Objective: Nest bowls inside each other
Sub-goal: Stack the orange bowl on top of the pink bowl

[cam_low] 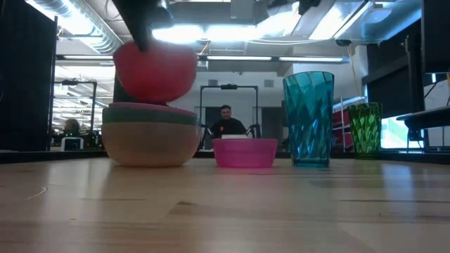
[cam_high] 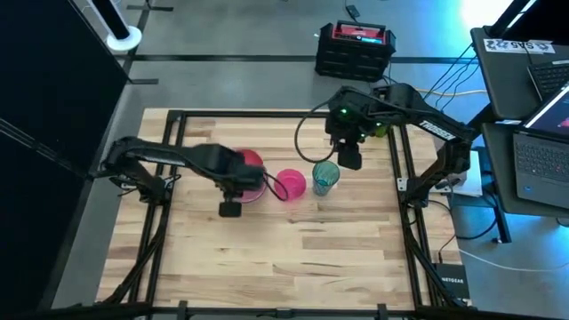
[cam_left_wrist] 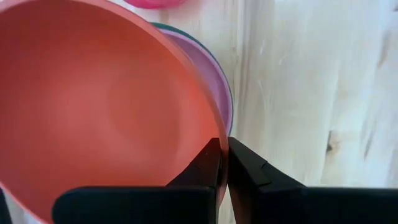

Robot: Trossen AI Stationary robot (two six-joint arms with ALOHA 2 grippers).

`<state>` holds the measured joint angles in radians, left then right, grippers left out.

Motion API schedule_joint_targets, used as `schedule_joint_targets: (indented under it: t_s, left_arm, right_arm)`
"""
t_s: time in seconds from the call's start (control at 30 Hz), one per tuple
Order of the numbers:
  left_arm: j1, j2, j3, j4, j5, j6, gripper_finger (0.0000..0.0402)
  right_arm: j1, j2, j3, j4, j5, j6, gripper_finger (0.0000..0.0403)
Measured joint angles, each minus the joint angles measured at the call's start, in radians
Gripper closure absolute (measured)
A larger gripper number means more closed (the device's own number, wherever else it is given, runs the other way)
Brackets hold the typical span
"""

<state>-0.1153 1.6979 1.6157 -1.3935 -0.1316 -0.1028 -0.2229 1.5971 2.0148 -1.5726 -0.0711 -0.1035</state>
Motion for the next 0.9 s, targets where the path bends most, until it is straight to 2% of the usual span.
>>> schedule_joint_targets:
  t_s: [0.67, 0.73, 0.9]
  left_arm:
    - [0.007, 0.088, -0.143, 0.117, -0.001, 0.051, 0.0401]
    - [0.007, 0.088, -0.141, 0.179, -0.001, 0.051, 0.0397]
    - [0.014, 0.088, -0.141, 0.183, 0.0, 0.066, 0.037]
  right_arm:
    - [0.001, -0.052, -0.008, 0.005, -0.042, -0.016, 0.0256]
    - [0.001, -0.053, -0.008, 0.012, -0.046, -0.03, 0.0256]
    - [0.001, -0.052, -0.008, 0.031, -0.046, -0.032, 0.0256]
